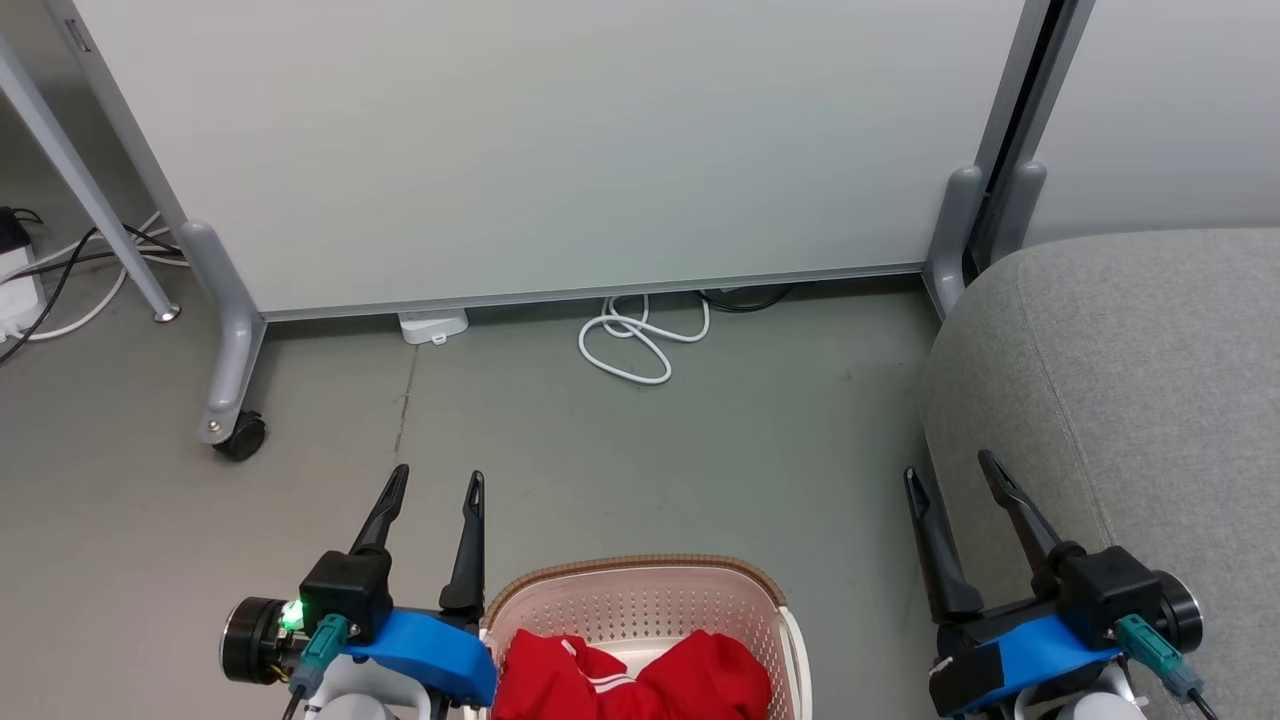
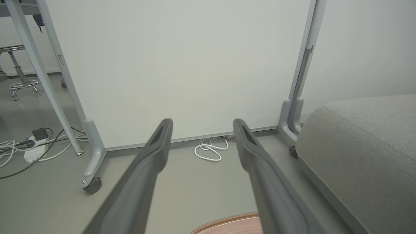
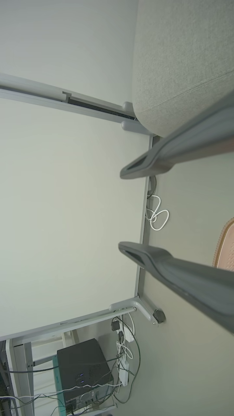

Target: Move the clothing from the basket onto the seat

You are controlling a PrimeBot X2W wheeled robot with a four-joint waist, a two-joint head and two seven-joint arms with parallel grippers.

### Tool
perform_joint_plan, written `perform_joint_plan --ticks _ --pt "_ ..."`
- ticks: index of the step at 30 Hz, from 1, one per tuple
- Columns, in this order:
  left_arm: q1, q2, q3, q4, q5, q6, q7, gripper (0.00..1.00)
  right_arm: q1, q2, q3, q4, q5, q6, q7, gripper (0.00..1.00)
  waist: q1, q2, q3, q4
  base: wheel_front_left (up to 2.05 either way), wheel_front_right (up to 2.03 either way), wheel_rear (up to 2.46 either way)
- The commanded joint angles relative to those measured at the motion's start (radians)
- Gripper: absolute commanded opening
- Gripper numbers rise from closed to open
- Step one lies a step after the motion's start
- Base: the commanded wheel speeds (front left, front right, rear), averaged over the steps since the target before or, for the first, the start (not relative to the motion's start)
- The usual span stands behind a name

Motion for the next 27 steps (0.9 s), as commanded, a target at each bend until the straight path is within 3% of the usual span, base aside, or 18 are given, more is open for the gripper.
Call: perform_joint_plan --ticks 1,18,27 --pt "-0.011 0.002 0.002 0.001 0.002 0.001 -0.005 1.00 0.004 -0.004 0.000 -0.002 0.004 0.000 -0.004 1.00 0.0000 0.0000 -0.001 0.000 0.00 0.00 0.00" --pt "-0.036 -0.001 -0.009 0.021 0.010 -0.012 -0.005 1.00 -0.022 -0.004 -0.006 0.017 0.003 0.000 -0.004 1.00 0.0000 0.0000 0.027 -0.001 0.00 0.00 0.00" --pt "-0.185 0.026 -0.104 0.175 0.047 -0.052 -0.004 1.00 -0.082 -0.004 0.007 -0.004 -0.019 0.000 -0.004 1.00 0.0000 0.0000 0.148 -0.027 0.00 0.00 0.00"
